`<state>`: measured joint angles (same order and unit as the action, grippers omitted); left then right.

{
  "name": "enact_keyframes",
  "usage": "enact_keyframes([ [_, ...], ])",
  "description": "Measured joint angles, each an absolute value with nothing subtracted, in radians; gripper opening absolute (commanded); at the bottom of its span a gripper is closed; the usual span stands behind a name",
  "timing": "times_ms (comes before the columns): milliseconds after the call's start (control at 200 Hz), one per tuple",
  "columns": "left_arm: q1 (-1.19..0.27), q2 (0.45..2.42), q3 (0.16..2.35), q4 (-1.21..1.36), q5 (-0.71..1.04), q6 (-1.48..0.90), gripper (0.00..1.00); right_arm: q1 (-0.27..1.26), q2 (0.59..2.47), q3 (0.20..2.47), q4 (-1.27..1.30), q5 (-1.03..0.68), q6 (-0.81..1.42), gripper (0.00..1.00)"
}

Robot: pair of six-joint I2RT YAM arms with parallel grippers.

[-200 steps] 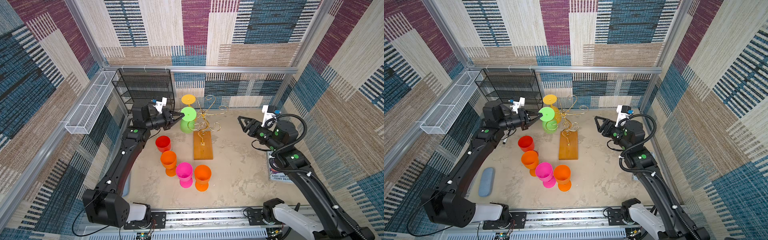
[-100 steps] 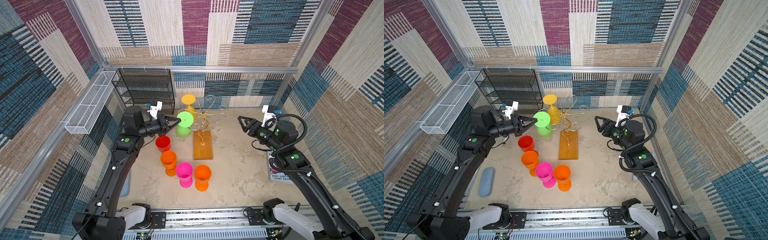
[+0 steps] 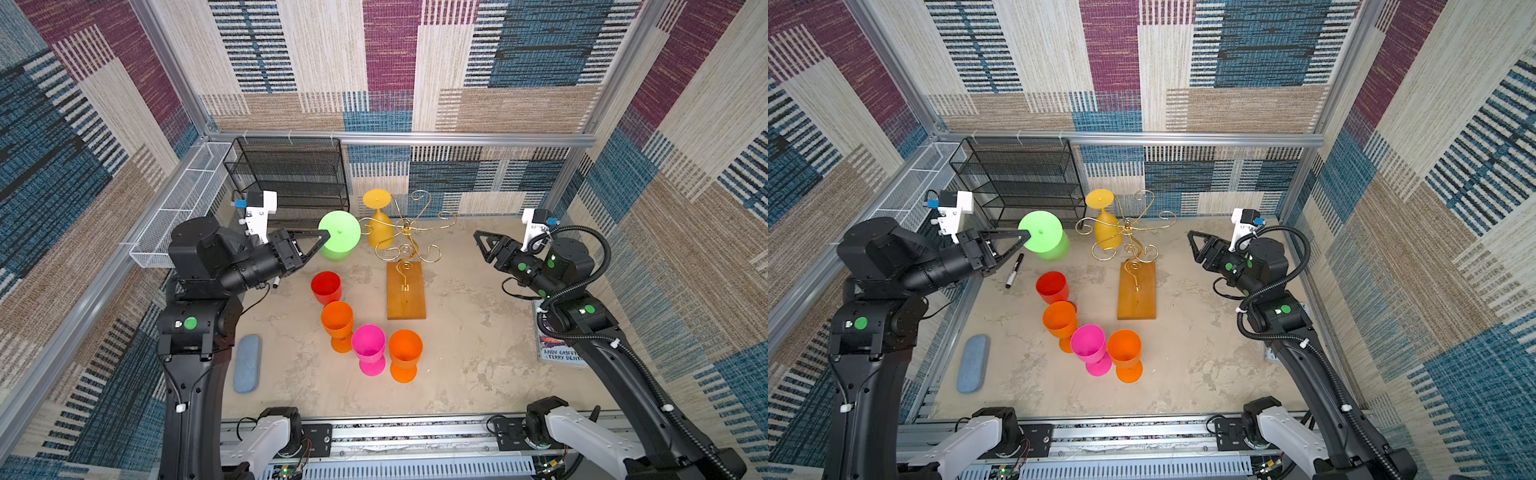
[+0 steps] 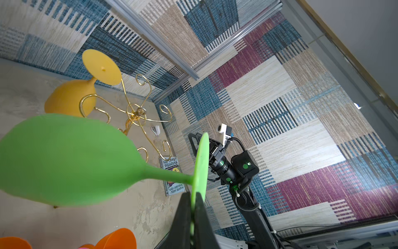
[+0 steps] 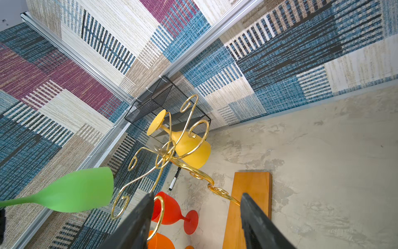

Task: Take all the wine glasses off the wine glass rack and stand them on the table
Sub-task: 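Slide the green glass along the rack hook with the left gripper, then lift the green glass off the rack toward the right gripper with the left gripper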

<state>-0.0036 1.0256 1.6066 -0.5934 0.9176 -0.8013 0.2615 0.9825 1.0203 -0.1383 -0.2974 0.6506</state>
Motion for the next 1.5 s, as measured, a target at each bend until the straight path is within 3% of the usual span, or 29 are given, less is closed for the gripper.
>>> enact_keyframes([
  [85,-0.002,1.014,1.616,-0.527,0.945,-0.825,0.0,0.261,0.983,1.011,-0.106,-0.313,0.654,0.65],
  [285,-0.011,1.05,1.542,-0.094,1.007,-1.095,0.0,0.26,0.981,0.981,-0.015,-0.374,0.669,0.65],
  [491,-0.104,1.114,1.489,0.224,1.021,-1.305,0.0,0.26,0.986,0.914,0.203,-0.486,0.677,0.63],
  [736,-0.283,1.274,1.449,0.661,0.995,-1.568,0.0,0.26,1.066,0.834,0.591,-0.587,0.777,0.63],
  [1047,-0.334,1.476,1.36,1.143,0.873,-1.889,0.0,0.159,1.26,0.716,1.257,-0.673,1.119,0.65],
  [1122,-0.349,1.518,1.353,1.212,0.842,-1.951,0.0,0.136,1.346,0.706,1.401,-0.674,1.239,0.65],
  [1262,-0.389,1.546,1.346,1.307,0.814,-2.001,0.0,0.133,1.468,0.728,1.411,-0.696,1.415,0.64],
  [1497,-0.42,1.584,1.344,1.349,0.809,-2.02,0.0,0.131,1.464,0.776,1.415,-0.724,1.453,0.64],
])
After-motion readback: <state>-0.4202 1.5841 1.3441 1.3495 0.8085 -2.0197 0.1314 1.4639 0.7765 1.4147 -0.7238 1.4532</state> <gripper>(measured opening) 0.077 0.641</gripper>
